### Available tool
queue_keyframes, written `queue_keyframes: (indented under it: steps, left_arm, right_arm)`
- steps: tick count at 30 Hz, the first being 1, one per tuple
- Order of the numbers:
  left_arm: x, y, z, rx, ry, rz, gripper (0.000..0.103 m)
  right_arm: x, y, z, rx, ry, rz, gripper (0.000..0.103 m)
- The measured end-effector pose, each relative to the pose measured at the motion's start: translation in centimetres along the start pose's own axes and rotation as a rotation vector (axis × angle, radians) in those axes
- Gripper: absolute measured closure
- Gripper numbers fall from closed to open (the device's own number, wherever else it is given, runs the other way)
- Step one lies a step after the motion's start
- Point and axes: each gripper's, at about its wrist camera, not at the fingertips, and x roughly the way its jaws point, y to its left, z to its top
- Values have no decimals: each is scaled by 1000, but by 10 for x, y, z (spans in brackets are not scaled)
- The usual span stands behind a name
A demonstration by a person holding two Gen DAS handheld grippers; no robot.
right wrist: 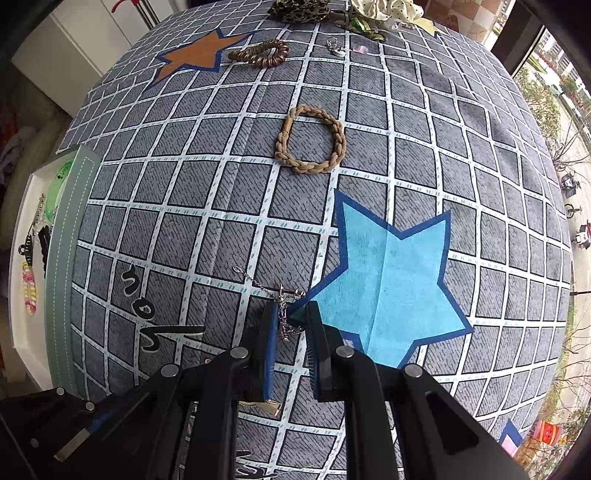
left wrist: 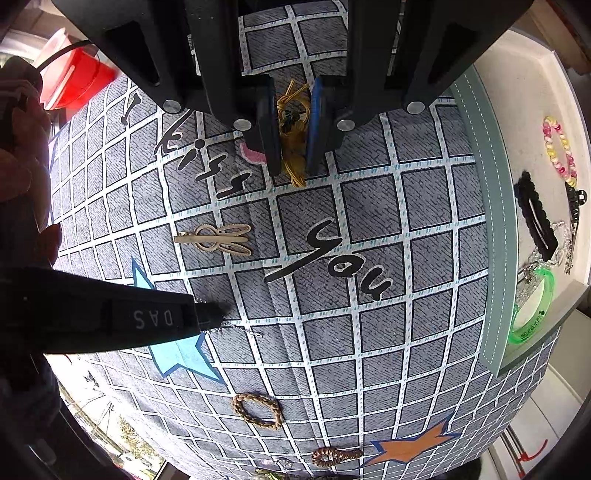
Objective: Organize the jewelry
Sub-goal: 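Grasp the silver charm with right tool while left tool grasps yellow flower hair tie, then carry the silver charm to the tray with right tool while left tool drops hair tie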
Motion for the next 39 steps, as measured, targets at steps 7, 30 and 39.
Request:
queue_keyframes:
  steps: [7, 30, 39]
  left_arm:
    - [-32, 18, 18, -27, -38, -54, 83]
    - [-83, 57, 20, -102, -157, -65, 83]
    - [-96, 86, 2, -152, -186, -31, 83]
  right_arm:
    - [-5, -24, -7, 122, 14, 103, 87]
    - [-43, -26, -20, 166, -14, 165, 87]
    - [-60, 13, -9, 94, -41, 203, 87]
